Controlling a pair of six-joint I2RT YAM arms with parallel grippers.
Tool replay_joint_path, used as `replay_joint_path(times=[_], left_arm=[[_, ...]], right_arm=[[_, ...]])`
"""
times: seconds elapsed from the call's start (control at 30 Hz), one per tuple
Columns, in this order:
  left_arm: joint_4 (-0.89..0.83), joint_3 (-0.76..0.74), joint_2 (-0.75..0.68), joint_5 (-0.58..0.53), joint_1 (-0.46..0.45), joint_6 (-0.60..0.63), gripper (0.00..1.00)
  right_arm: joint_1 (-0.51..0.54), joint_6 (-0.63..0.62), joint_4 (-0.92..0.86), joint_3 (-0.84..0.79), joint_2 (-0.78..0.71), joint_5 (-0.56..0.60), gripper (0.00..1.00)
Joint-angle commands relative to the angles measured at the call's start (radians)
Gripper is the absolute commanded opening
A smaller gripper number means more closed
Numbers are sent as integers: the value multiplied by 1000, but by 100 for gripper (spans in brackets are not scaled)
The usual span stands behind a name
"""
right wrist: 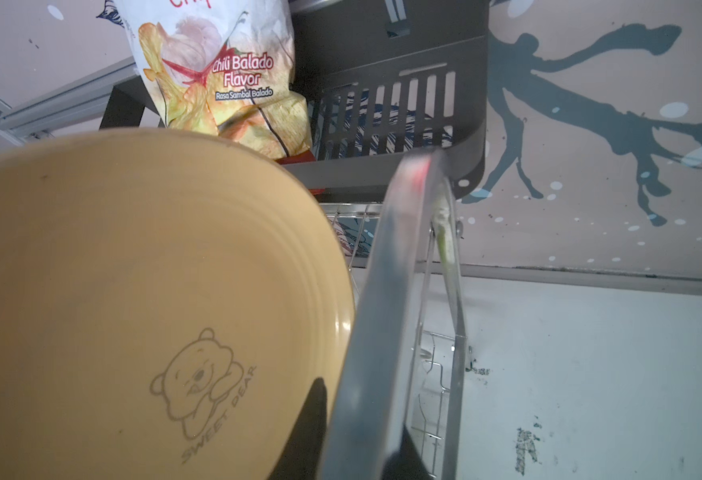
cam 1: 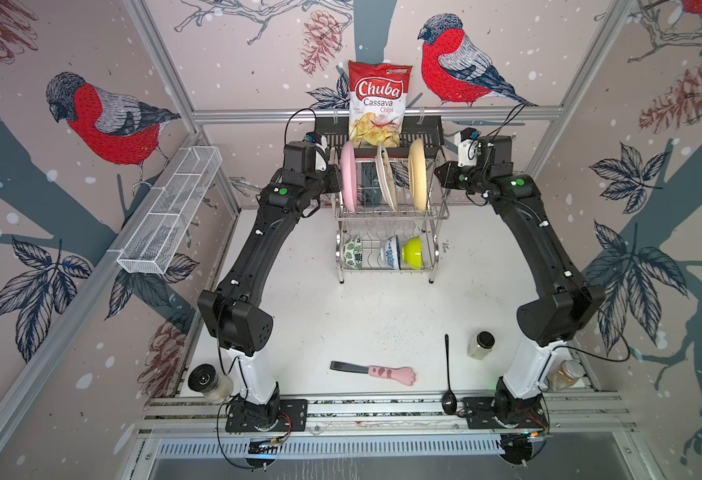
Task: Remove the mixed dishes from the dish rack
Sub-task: 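Grasp the yellow bear-print plate rim with right gripper while left waits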
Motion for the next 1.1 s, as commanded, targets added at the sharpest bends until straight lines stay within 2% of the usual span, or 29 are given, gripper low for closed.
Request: replay_joint_path(times=[0.0, 0.13, 0.2, 0.37, 0.57, 0.73, 0.87, 0.97, 1.03, 1.07], left_arm=[[-27, 1, -12, 18, 3, -9, 17], [-33, -13, -44, 12, 3, -12, 23], [-30, -29, -66, 5, 3, -15, 26], [-31, -56, -121, -13, 2, -17, 35], [-42, -107, -213, -87, 3, 0, 42], [25, -229, -335, -141, 2, 28, 55], [110, -327, -424, -131, 2, 51, 73], [145, -360, -463, -127, 3, 61, 82], [149, -364, -474, -139, 3, 65, 87], [148, -365, -476, -144, 3, 69, 99]], right_arm=[[-2, 45, -6, -3, -14, 29, 29], [-2, 53, 4, -29, -52, 29, 48], [-2, 58, 20, -54, -80, 29, 62], [-3, 62, 38, -83, -143, 33, 69], [-1, 57, 41, -125, -242, 69, 72], [59, -3, 87, -184, -329, 116, 74], [120, -36, 109, -200, -353, 113, 67], [157, -46, 111, -193, -342, 124, 58], [175, -49, 116, -192, -333, 141, 57], [180, -50, 117, -192, -328, 144, 56]])
